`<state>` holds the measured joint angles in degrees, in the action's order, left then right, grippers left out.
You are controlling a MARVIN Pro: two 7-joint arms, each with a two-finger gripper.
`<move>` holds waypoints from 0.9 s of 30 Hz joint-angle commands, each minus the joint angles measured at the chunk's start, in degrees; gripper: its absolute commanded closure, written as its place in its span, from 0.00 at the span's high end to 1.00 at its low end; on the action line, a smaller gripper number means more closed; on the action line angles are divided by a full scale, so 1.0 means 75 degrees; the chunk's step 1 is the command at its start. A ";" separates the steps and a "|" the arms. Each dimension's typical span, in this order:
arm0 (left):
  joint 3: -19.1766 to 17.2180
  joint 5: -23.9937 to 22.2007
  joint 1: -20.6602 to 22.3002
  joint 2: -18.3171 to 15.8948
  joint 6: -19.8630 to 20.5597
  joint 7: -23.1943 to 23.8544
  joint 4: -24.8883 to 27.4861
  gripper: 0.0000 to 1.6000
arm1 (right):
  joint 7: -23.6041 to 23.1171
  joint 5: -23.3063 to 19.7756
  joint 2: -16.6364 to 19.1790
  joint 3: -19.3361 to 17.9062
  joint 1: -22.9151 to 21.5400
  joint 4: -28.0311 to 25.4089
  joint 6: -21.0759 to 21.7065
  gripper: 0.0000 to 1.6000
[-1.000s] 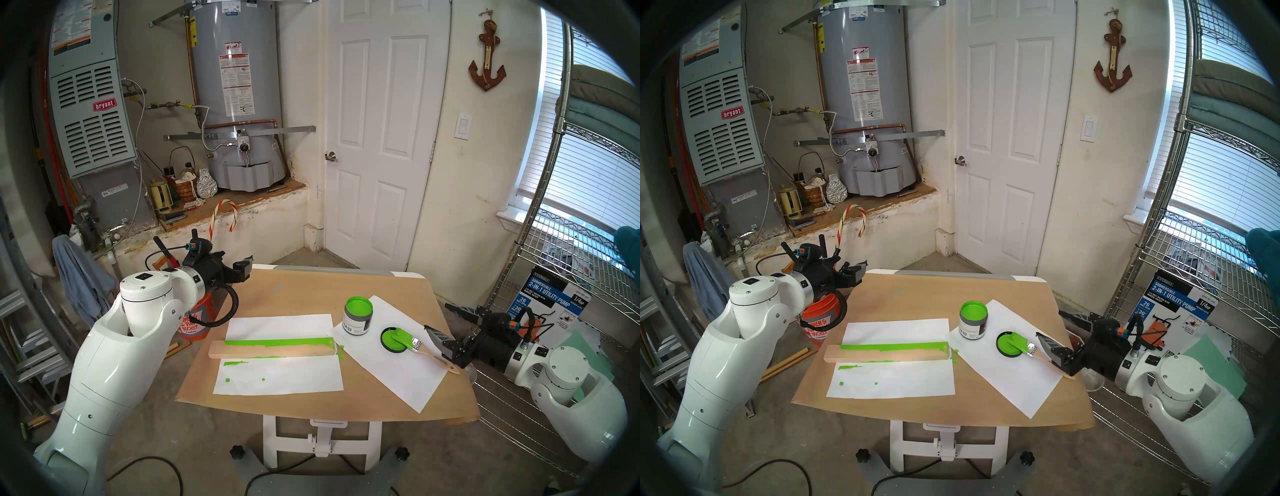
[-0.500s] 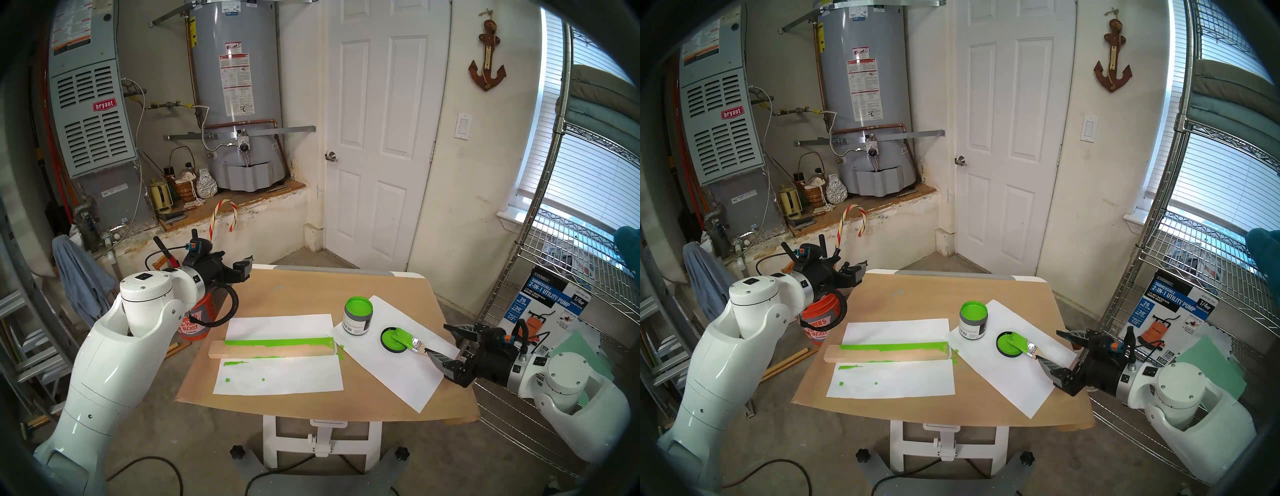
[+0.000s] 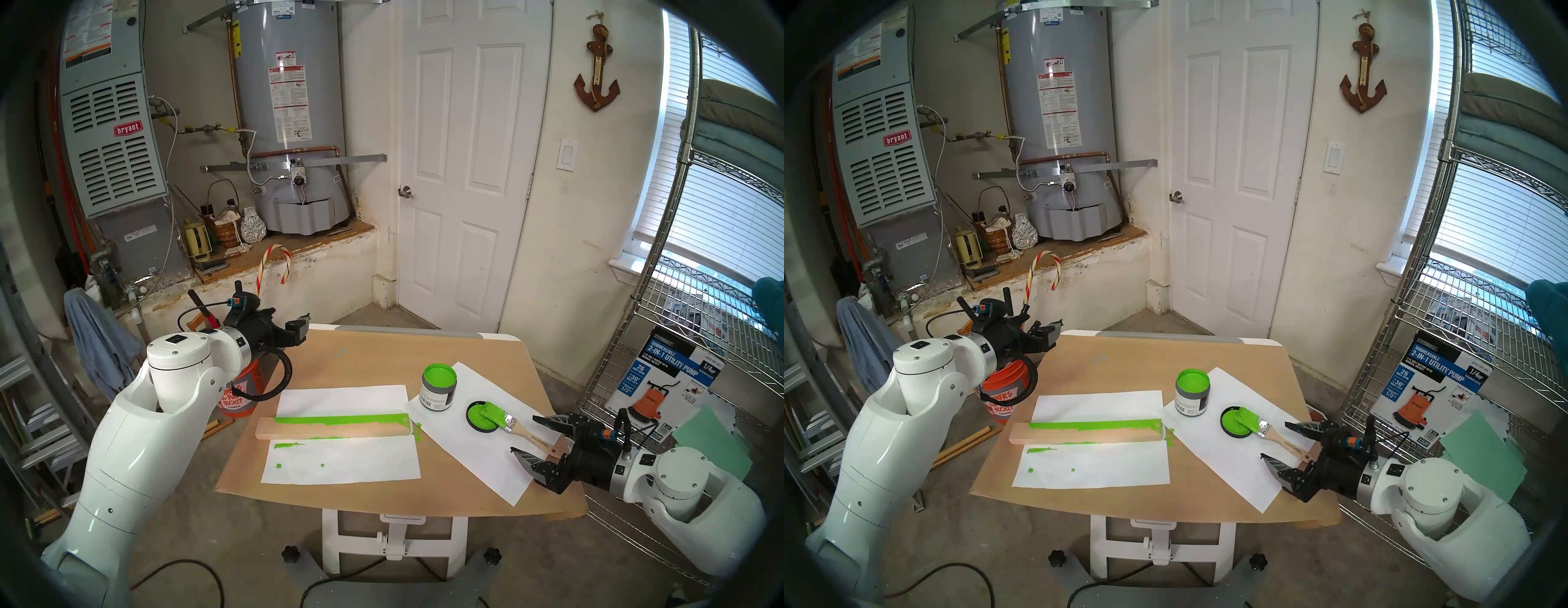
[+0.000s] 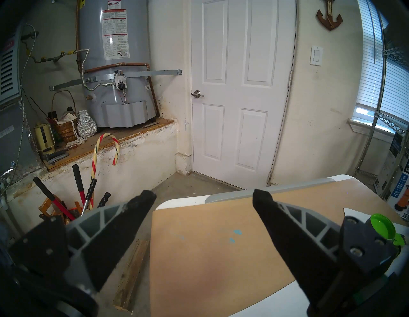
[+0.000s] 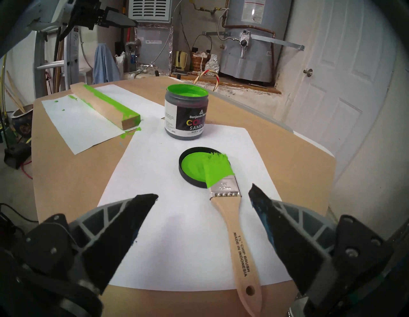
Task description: Pick up brush, dip the brush into paint, and paint the wood
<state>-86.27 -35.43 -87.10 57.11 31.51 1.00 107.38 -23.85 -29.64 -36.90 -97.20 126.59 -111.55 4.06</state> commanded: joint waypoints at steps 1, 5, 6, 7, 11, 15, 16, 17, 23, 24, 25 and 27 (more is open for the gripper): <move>-0.0059 -0.0009 0.0069 -0.0012 -0.0012 -0.0006 0.0104 1.00 | -0.0059 -0.0195 -0.0017 -0.0052 -0.0230 0.0094 0.0053 1.00; -0.0059 -0.0009 0.0069 -0.0012 -0.0012 -0.0006 0.0104 1.00 | -0.0096 -0.0172 -0.0027 0.0050 -0.0389 0.0327 0.0085 1.00; -0.0059 -0.0009 0.0069 -0.0012 -0.0012 -0.0006 0.0104 1.00 | -0.0096 -0.0172 -0.0027 0.0050 -0.0389 0.0327 0.0085 1.00; -0.0059 -0.0009 0.0069 -0.0012 -0.0012 -0.0006 0.0104 1.00 | -0.0109 -0.0169 -0.0027 0.0071 -0.0418 0.0362 0.0102 1.00; -0.0059 -0.0009 0.0069 -0.0011 -0.0012 -0.0006 0.0104 1.00 | -0.0200 -0.0215 -0.0038 0.0143 -0.0521 0.0489 0.0227 1.00; -0.0059 -0.0009 0.0069 -0.0011 -0.0012 -0.0006 0.0104 1.00 | -0.0250 -0.0267 -0.0025 0.0191 -0.0572 0.0497 0.0400 1.00; -0.0059 -0.0009 0.0069 -0.0011 -0.0012 -0.0006 0.0104 1.00 | -0.0250 -0.0267 -0.0025 0.0191 -0.0572 0.0497 0.0400 1.00; -0.0059 -0.0009 0.0069 -0.0011 -0.0012 -0.0006 0.0104 1.00 | -0.0268 -0.0289 -0.0025 0.0209 -0.0592 0.0501 0.0448 1.00; -0.0059 -0.0009 0.0069 -0.0011 -0.0012 -0.0006 0.0104 1.00 | -0.0310 -0.0374 -0.0079 0.0309 -0.0838 0.0627 0.0635 0.85; -0.0059 -0.0009 0.0069 -0.0011 -0.0012 -0.0006 0.0104 1.00 | -0.0310 -0.0374 -0.0079 0.0309 -0.0838 0.0627 0.0635 0.85; -0.0059 -0.0009 0.0069 -0.0011 -0.0012 -0.0006 0.0103 1.00 | -0.0331 -0.0379 -0.0083 0.0346 -0.0919 0.0692 0.0665 0.84; -0.0059 -0.0009 0.0069 -0.0011 -0.0012 -0.0006 0.0103 1.00 | -0.0361 -0.0383 -0.0096 0.0413 -0.1020 0.0789 0.0696 0.83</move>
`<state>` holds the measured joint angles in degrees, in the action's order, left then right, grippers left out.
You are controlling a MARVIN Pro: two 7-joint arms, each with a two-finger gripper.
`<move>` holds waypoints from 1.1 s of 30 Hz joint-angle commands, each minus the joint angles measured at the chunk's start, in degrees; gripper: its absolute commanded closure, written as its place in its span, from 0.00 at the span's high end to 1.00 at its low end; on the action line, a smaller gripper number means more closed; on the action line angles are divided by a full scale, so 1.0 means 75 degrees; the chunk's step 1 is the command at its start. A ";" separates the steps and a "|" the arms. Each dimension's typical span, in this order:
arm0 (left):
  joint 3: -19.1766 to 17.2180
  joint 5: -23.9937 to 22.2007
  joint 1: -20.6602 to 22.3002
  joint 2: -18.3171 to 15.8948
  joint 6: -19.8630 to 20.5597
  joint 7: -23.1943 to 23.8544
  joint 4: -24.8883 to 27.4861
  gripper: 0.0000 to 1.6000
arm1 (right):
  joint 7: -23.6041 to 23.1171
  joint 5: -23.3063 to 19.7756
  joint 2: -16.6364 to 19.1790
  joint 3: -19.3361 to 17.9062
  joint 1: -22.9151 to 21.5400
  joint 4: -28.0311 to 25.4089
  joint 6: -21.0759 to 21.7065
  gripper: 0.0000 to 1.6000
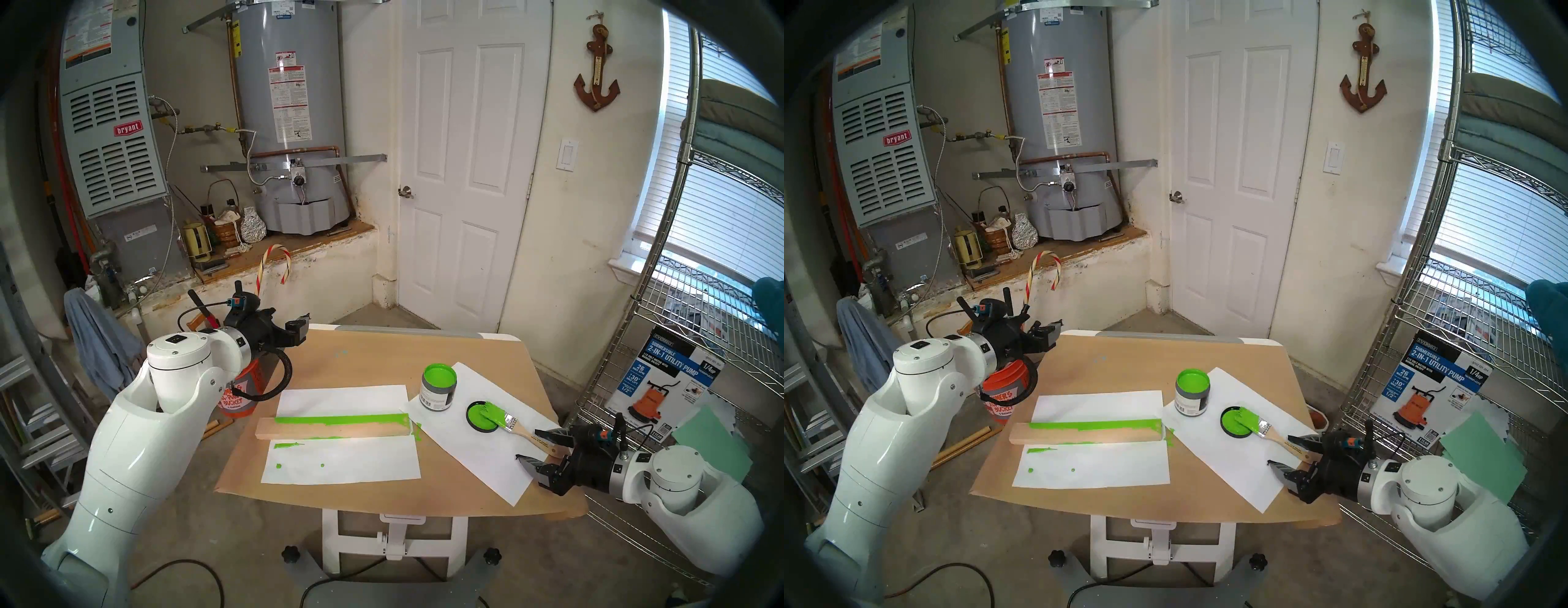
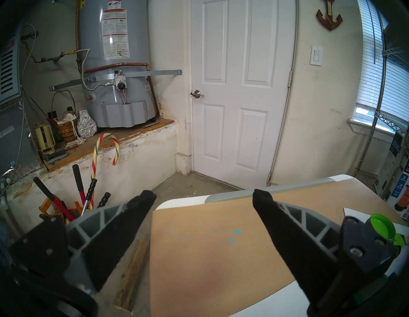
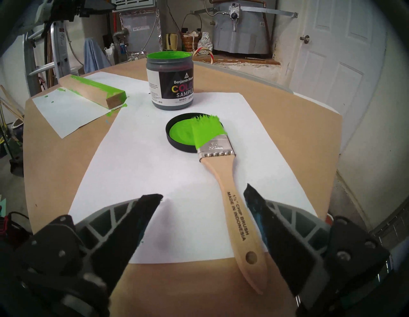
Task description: Pick up brush, dip the brush into paint, and paint the wood
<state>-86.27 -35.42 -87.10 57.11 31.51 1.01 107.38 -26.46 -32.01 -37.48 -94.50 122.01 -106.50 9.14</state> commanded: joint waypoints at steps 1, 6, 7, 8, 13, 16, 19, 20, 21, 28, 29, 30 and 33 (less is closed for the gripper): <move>-0.0059 -0.0010 0.0070 -0.0011 -0.0012 -0.0006 0.0103 1.00 | -0.0027 -0.0027 0.0003 0.0085 -0.0443 0.0142 0.0011 0.82; -0.0059 -0.0010 0.0069 -0.0011 -0.0012 -0.0006 0.0104 1.00 | -0.0052 0.0033 -0.0014 0.0226 -0.0584 0.0268 0.0025 0.67; -0.0059 -0.0010 0.0070 -0.0011 -0.0012 -0.0006 0.0103 1.00 | -0.0054 0.0038 -0.0008 0.0239 -0.0600 0.0271 0.0035 0.67; -0.0059 -0.0010 0.0070 -0.0011 -0.0012 -0.0006 0.0103 1.00 | -0.0054 0.0038 -0.0008 0.0239 -0.0600 0.0271 0.0035 0.67; -0.0059 -0.0010 0.0070 -0.0011 -0.0013 -0.0005 0.0103 1.00 | -0.0086 0.0079 -0.0024 0.0430 -0.0899 0.0442 0.0072 0.64; -0.0059 -0.0009 0.0070 -0.0012 -0.0013 -0.0005 0.0103 1.00 | -0.0102 0.0072 -0.0005 0.0435 -0.0963 0.0405 0.0129 0.60; -0.0059 -0.0009 0.0070 -0.0012 -0.0013 -0.0005 0.0103 1.00 | -0.0141 0.0133 0.0022 0.0489 -0.1054 0.0421 0.0140 0.38; -0.0059 -0.0009 0.0070 -0.0012 -0.0013 -0.0005 0.0103 1.00 | -0.0141 0.0133 0.0022 0.0489 -0.1054 0.0421 0.0140 0.38; -0.0059 -0.0010 0.0070 -0.0012 -0.0013 -0.0005 0.0103 1.00 | -0.0157 0.0140 0.0022 0.0507 -0.1085 0.0435 0.0151 0.39; -0.0059 -0.0010 0.0070 -0.0012 -0.0013 -0.0005 0.0103 1.00 | -0.0323 0.0237 0.0120 0.0618 -0.1265 0.0463 0.0202 0.36; -0.0059 -0.0010 0.0070 -0.0012 -0.0013 -0.0005 0.0103 1.00 | -0.0341 0.0272 0.0135 0.0635 -0.1287 0.0470 0.0176 0.33; -0.0058 -0.0009 0.0070 -0.0012 -0.0013 -0.0005 0.0102 1.00 | -0.0351 0.0392 0.0147 0.0667 -0.1313 0.0498 0.0017 0.30; -0.0057 -0.0009 0.0071 -0.0012 -0.0015 -0.0004 0.0100 1.00 | -0.0428 0.0519 0.0175 0.0546 -0.1339 0.0520 -0.0362 0.20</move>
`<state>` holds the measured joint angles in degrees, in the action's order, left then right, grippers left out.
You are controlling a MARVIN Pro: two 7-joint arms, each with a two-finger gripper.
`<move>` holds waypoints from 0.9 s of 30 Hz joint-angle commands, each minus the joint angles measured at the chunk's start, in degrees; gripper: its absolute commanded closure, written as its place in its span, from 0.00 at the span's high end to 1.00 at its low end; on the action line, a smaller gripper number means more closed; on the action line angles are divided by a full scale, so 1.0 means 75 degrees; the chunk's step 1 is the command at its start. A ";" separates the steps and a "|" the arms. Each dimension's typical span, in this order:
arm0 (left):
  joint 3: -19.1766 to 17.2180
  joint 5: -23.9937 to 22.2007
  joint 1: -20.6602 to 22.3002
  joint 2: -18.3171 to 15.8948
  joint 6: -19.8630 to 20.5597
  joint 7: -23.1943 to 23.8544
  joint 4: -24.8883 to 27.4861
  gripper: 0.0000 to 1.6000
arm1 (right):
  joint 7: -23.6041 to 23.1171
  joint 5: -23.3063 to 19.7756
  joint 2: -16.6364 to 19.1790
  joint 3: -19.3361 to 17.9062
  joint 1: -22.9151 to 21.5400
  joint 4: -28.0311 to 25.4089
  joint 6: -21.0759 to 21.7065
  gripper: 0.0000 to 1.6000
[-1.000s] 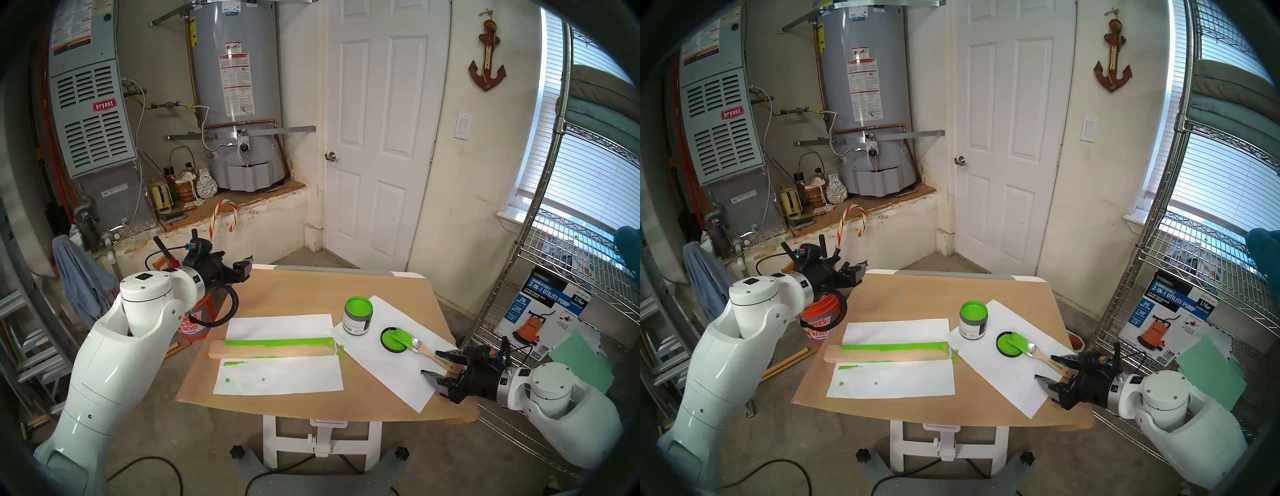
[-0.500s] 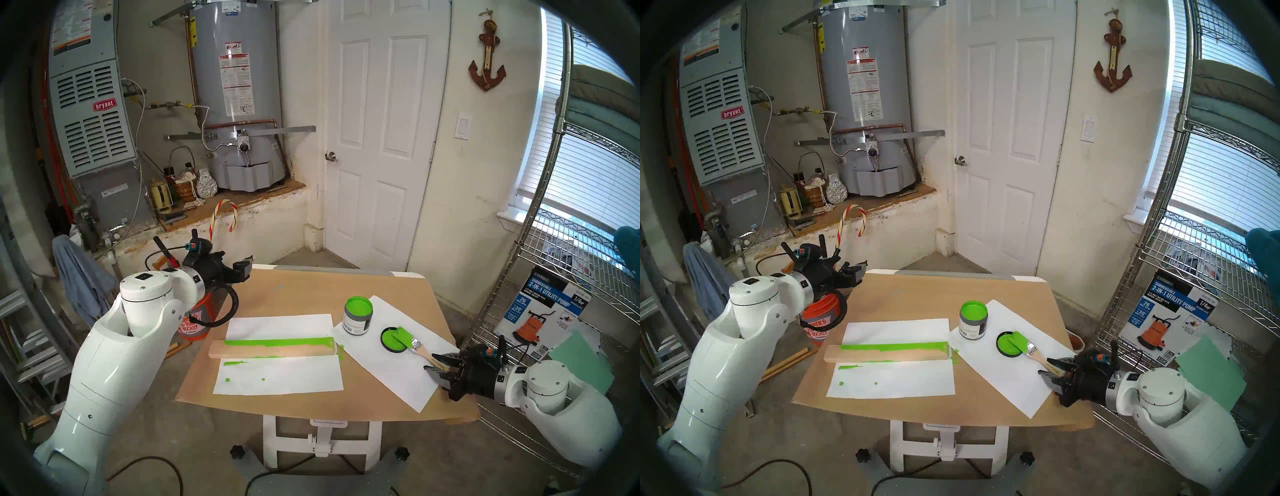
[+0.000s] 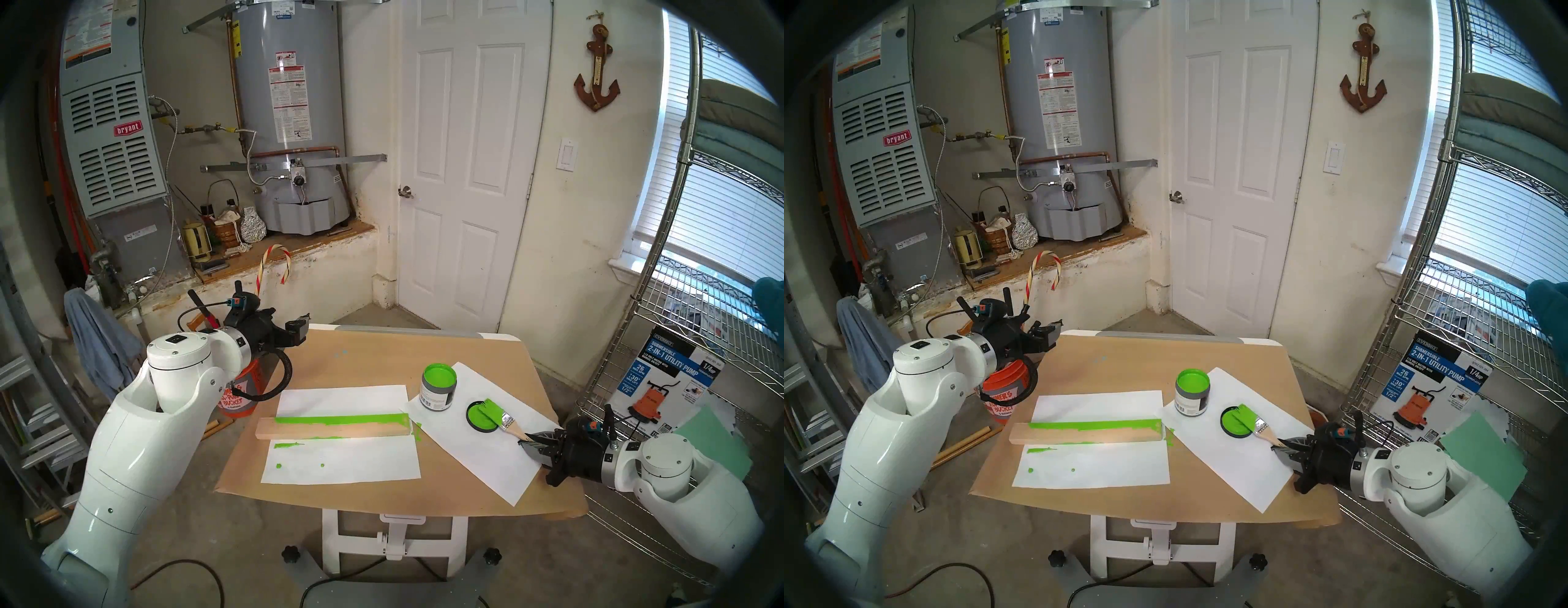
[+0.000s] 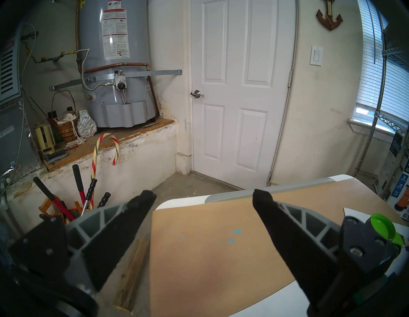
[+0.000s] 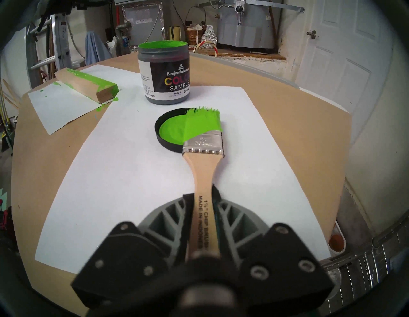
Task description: Pick up brush, dip the brush into paint, and paint the wood
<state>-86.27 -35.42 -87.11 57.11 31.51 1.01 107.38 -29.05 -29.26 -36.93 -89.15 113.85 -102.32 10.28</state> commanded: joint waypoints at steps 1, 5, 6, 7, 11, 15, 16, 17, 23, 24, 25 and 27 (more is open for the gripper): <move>-0.0057 -0.0009 0.0071 -0.0012 -0.0016 -0.0004 0.0100 1.00 | -0.0162 0.0133 0.0133 -0.0232 -0.0262 -0.0029 -0.0598 0.17; -0.0056 -0.0007 0.0072 -0.0012 -0.0018 -0.0002 0.0097 1.00 | -0.0427 0.0195 0.0312 -0.0415 -0.0395 0.0102 -0.0910 0.00; -0.0055 -0.0007 0.0072 -0.0012 -0.0018 -0.0002 0.0097 1.00 | -0.0479 0.0252 0.0393 -0.0449 -0.0423 0.0117 -0.0927 0.00; -0.0055 -0.0007 0.0072 -0.0012 -0.0018 -0.0002 0.0097 1.00 | -0.0539 0.0291 0.0439 -0.0471 -0.0459 0.0154 -0.0981 0.00; -0.0055 -0.0007 0.0073 -0.0012 -0.0018 -0.0002 0.0096 1.00 | -0.1002 0.0485 0.0696 -0.0491 -0.0674 0.0502 -0.1396 0.00; -0.0054 -0.0007 0.0073 -0.0013 -0.0020 -0.0002 0.0094 1.00 | -0.1584 0.0606 0.0899 -0.0431 -0.0957 0.1005 -0.1886 0.00; -0.0054 -0.0007 0.0073 -0.0013 -0.0020 -0.0002 0.0094 1.00 | -0.1584 0.0606 0.0899 -0.0431 -0.0957 0.1005 -0.1886 0.00; -0.0054 -0.0007 0.0073 -0.0013 -0.0020 -0.0002 0.0094 1.00 | -0.1715 0.0579 0.0893 -0.0395 -0.1092 0.1193 -0.1956 0.00; -0.0053 -0.0005 0.0074 -0.0012 -0.0020 -0.0001 0.0093 1.00 | -0.2741 0.0463 0.0962 -0.0211 -0.1706 0.1919 -0.2554 0.00; -0.0053 -0.0005 0.0074 -0.0012 -0.0020 -0.0001 0.0093 1.00 | -0.2659 0.0398 0.1028 -0.0246 -0.1580 0.1879 -0.2624 0.00; -0.0054 -0.0006 0.0073 -0.0012 -0.0020 -0.0001 0.0094 1.00 | -0.2956 0.0423 0.0965 -0.0164 -0.1803 0.2038 -0.2641 0.00; -0.0055 -0.0006 0.0073 -0.0012 -0.0018 -0.0002 0.0096 1.00 | -0.3211 0.0420 0.0932 -0.0021 -0.1975 0.2216 -0.2787 0.00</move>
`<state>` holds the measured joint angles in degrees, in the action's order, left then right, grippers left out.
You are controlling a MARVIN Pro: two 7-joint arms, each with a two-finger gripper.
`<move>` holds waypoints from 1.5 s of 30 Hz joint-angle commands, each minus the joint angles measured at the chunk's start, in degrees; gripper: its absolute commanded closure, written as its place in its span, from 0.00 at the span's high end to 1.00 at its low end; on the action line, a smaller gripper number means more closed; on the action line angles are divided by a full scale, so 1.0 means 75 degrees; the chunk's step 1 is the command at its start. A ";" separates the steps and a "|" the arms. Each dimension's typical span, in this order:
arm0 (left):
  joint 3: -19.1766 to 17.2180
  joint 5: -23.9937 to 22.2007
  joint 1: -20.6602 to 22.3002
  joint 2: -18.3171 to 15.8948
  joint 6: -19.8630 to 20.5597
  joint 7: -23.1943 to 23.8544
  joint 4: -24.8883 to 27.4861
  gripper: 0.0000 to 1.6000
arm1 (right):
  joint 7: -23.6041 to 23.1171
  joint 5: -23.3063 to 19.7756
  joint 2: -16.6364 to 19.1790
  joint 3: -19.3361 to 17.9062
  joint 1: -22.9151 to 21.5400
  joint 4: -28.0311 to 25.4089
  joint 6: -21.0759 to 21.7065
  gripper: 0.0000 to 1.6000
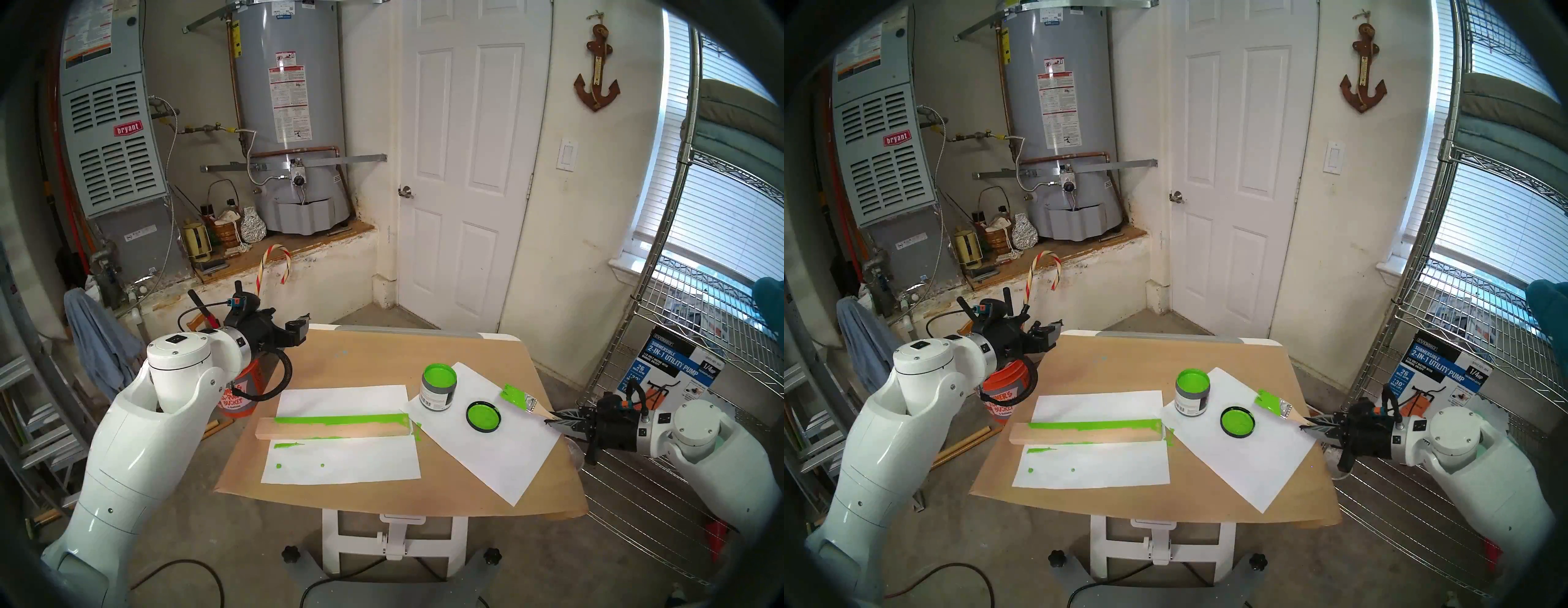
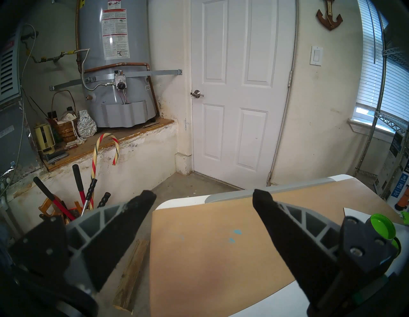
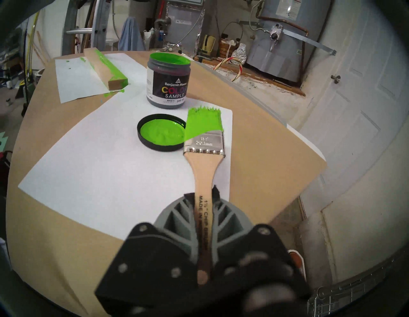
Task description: Pick up brush, dip the brush into paint, and paint the wood
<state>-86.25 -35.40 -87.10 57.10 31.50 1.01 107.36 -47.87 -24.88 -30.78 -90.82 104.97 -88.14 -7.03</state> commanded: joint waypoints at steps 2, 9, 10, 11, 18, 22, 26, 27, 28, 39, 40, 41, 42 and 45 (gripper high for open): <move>-0.0058 -0.0009 0.0072 -0.0012 -0.0017 -0.0002 0.0099 1.00 | -0.0843 -0.0248 0.0042 0.0266 -0.0905 0.0434 -0.0480 0.00; -0.0061 -0.0011 0.0071 -0.0012 -0.0014 -0.0004 0.0104 1.00 | -0.1481 -0.0090 -0.0064 0.0780 -0.1409 0.0779 -0.0495 0.00; -0.0061 -0.0012 0.0071 -0.0012 -0.0014 -0.0005 0.0104 1.00 | -0.1509 -0.0076 -0.0076 0.0824 -0.1466 0.0808 -0.0519 0.00; -0.0061 -0.0012 0.0071 -0.0012 -0.0013 -0.0005 0.0104 1.00 | -0.1525 -0.0067 -0.0079 0.0839 -0.1486 0.0810 -0.0523 0.00; -0.0061 -0.0012 0.0071 -0.0012 -0.0014 -0.0005 0.0104 1.00 | -0.1654 0.0223 -0.0166 0.1062 -0.1835 0.1049 -0.0610 0.00; -0.0061 -0.0012 0.0071 -0.0012 -0.0014 -0.0005 0.0104 1.00 | -0.1757 0.0433 -0.0161 0.1179 -0.1982 0.1073 -0.0626 0.00; -0.0061 -0.0012 0.0070 -0.0012 -0.0013 -0.0005 0.0104 1.00 | -0.1816 0.0533 -0.0223 0.1232 -0.2097 0.1193 -0.0679 0.00; -0.0061 -0.0012 0.0070 -0.0012 -0.0013 -0.0005 0.0104 1.00 | -0.1848 0.0540 -0.0230 0.1233 -0.2132 0.1212 -0.0672 0.00; -0.0061 -0.0012 0.0071 -0.0012 -0.0013 -0.0005 0.0104 1.00 | -0.1850 0.0597 -0.0210 0.1241 -0.2151 0.1193 -0.0690 0.00; -0.0063 -0.0012 0.0070 -0.0011 -0.0011 -0.0006 0.0106 1.00 | -0.2101 0.0743 -0.0205 0.1210 -0.2249 0.1270 -0.0654 0.00; -0.0063 -0.0012 0.0070 -0.0011 -0.0011 -0.0006 0.0106 1.00 | -0.2098 0.0760 -0.0199 0.1200 -0.2247 0.1261 -0.0640 0.00; -0.0063 -0.0012 0.0070 -0.0011 -0.0011 -0.0006 0.0106 1.00 | -0.2102 0.0772 -0.0196 0.1194 -0.2248 0.1257 -0.0635 0.00; -0.0063 -0.0012 0.0070 -0.0011 -0.0011 -0.0006 0.0106 1.00 | -0.2115 0.0777 -0.0200 0.1190 -0.2253 0.1261 -0.0636 0.00; -0.0063 -0.0013 0.0069 -0.0011 -0.0011 -0.0006 0.0107 1.00 | -0.2131 0.0802 -0.0246 0.1211 -0.2290 0.1297 -0.0662 0.00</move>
<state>-86.27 -35.41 -87.11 57.11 31.51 1.01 107.36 -63.94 -18.71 -32.55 -81.28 89.34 -78.46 -11.74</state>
